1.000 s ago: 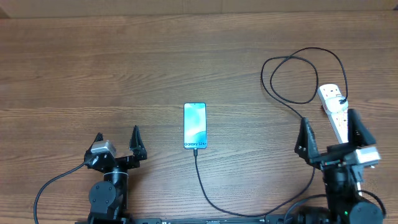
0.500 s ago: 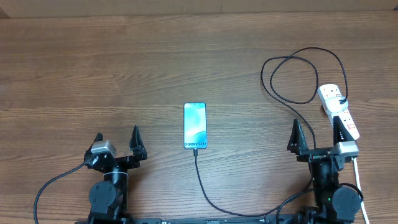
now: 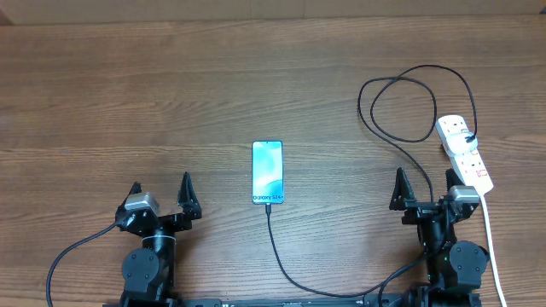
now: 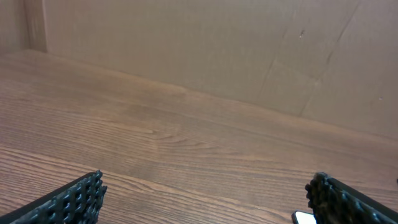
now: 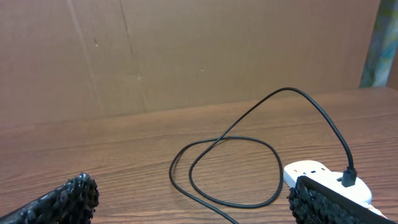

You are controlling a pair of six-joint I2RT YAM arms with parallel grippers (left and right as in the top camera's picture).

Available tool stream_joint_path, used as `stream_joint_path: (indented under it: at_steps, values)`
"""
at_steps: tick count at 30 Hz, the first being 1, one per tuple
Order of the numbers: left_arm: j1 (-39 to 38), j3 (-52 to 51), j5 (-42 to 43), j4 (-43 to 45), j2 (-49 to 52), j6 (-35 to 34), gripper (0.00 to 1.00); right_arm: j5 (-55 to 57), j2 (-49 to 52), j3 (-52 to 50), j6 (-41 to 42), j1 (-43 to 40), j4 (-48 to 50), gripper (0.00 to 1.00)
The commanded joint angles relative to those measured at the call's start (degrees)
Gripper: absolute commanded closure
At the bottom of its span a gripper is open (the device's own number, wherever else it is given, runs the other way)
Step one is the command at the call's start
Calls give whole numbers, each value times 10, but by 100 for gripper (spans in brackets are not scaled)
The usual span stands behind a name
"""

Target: Plug charger to phone and switch on socket

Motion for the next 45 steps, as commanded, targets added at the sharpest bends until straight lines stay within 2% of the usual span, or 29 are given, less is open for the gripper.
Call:
stream_joint_path:
  at_steps: [1, 20, 23, 27, 30, 45]
  values:
    - [3, -3, 5, 1, -4, -3, 0, 8, -6, -6, 2, 4, 2, 0]
    - [4, -3, 6, 2, -7, -3, 0, 8, -6, -6, 2, 4, 2, 0]
    - [4, -3, 9, 2, -7, 29, 1, 8, -6, -6, 2, 4, 2, 0]
    - [8, -3, 79, -7, -7, 125, 1, 8, -6, -6, 2, 4, 2, 0]
    - [40, -3, 128, -11, -7, 181, 1, 8, -6, -6, 2, 4, 2, 0]
    - [57, -3, 132, -11, -7, 166, 0, 8, -6, -6, 2, 4, 2, 0]
